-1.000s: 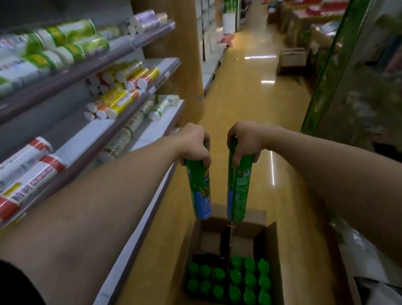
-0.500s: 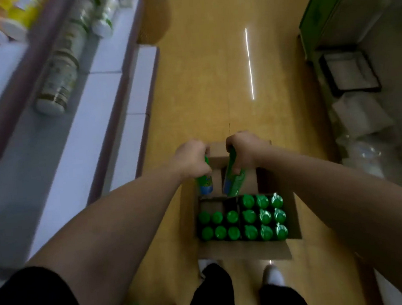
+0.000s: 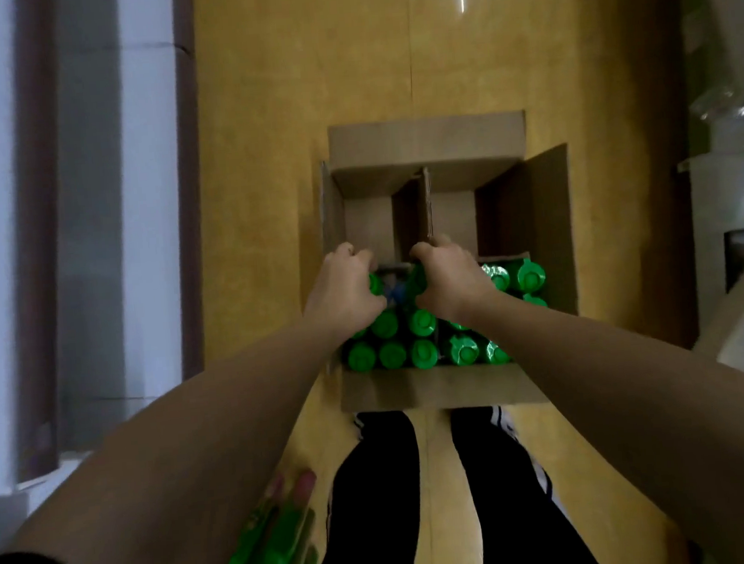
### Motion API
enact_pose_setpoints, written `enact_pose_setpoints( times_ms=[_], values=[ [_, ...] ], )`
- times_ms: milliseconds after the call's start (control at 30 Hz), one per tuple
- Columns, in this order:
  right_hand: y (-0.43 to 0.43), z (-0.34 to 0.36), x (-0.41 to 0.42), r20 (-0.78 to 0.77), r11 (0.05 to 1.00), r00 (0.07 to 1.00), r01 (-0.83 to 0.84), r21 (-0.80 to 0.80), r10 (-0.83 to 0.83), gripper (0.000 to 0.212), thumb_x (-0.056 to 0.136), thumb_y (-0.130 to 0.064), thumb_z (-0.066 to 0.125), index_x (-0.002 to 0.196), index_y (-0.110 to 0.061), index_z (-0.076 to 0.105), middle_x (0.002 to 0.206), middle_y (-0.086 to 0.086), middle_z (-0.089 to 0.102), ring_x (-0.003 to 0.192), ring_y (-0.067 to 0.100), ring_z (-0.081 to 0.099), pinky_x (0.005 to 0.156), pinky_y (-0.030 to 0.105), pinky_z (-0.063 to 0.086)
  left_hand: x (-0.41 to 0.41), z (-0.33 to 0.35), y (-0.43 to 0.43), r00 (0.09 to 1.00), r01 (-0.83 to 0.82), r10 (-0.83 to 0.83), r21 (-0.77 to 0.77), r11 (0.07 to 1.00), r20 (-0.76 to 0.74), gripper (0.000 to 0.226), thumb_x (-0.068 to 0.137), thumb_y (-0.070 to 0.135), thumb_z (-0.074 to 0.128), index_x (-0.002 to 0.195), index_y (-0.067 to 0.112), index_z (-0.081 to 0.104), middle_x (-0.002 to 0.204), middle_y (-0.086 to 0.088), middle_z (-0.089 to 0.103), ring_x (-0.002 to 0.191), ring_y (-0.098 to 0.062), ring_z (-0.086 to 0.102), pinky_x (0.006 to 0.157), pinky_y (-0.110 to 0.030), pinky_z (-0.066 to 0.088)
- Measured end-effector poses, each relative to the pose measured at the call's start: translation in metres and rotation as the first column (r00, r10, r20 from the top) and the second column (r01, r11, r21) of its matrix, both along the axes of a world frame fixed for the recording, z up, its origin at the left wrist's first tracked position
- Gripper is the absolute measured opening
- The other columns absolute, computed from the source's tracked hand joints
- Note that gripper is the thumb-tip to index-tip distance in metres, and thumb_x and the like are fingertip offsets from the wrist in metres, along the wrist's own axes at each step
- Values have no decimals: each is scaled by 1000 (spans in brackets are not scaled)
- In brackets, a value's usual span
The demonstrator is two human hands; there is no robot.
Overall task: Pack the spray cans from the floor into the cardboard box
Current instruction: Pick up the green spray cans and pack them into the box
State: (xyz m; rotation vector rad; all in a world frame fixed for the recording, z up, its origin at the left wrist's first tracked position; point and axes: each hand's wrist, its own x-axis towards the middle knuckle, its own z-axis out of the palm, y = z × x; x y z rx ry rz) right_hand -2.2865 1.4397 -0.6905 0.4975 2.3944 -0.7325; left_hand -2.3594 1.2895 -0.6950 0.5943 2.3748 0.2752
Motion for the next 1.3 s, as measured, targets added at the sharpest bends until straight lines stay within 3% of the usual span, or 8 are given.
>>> enact_pose_setpoints(
  times_ms=[200,300,433,633,800,900,1033,1300],
  values=[
    [-6,-90,14,6,999,999,-31,9,31,44,81,-1,70,124,-5,60,123,18,51,109,40,57,91,47,52,28,-87,-1,973,-217,215,24,976,86,50,78,31,82,123,20,62,125,-1,51,113,-22,53,92,-29,44],
    [-7,-129,13,23,998,998,-57,7,57,38,83,-1,70,120,-5,60,123,18,51,109,40,57,90,48,53,33,-123,4,968,-226,222,25,974,115,56,79,30,83,129,18,62,131,-2,52,119,-23,52,95,-27,41],
    [-7,-175,17,73,997,995,-63,-34,65,32,85,-5,69,116,-7,62,122,18,53,108,39,57,89,47,53,34,-164,12,968,-210,206,19,977,145,62,77,29,84,134,17,61,135,-4,54,124,-24,50,103,-34,41],
    [-7,-208,12,98,998,995,13,-57,-8,45,79,-17,75,120,-7,61,116,17,55,105,40,58,84,42,50,33,-199,18,962,-195,191,2,981,195,67,74,25,86,136,16,62,135,-7,56,125,-26,50,103,-35,41],
    [-7,-214,19,70,999,998,12,-38,-9,60,79,-20,77,134,-9,54,130,16,52,115,38,56,91,43,49,35,-204,12,941,-257,243,32,966,237,69,70,19,87,135,17,63,134,-4,57,123,-22,51,98,-25,37],
    [-8,-208,21,93,996,995,40,-76,-33,65,80,-17,76,140,-11,51,135,16,49,121,38,54,97,43,49,36,-194,10,938,-226,210,27,974,275,81,72,11,84,146,17,51,146,-5,51,134,-23,46,102,-21,29],
    [0,-177,21,74,998,997,-4,-55,8,71,83,-18,75,147,-14,45,142,15,47,127,37,49,100,41,47,29,-161,7,957,-144,138,5,990,255,90,75,13,82,154,18,39,155,-5,42,142,-25,38,114,-32,32],
    [57,-10,-19,-28,991,994,-103,90,106,77,87,-44,73,151,-21,38,146,16,45,132,38,43,106,47,44,-20,-4,37,998,-58,59,-47,997,11,84,90,44,71,159,20,29,165,-8,24,152,-31,20,123,-45,25]
  ],
)
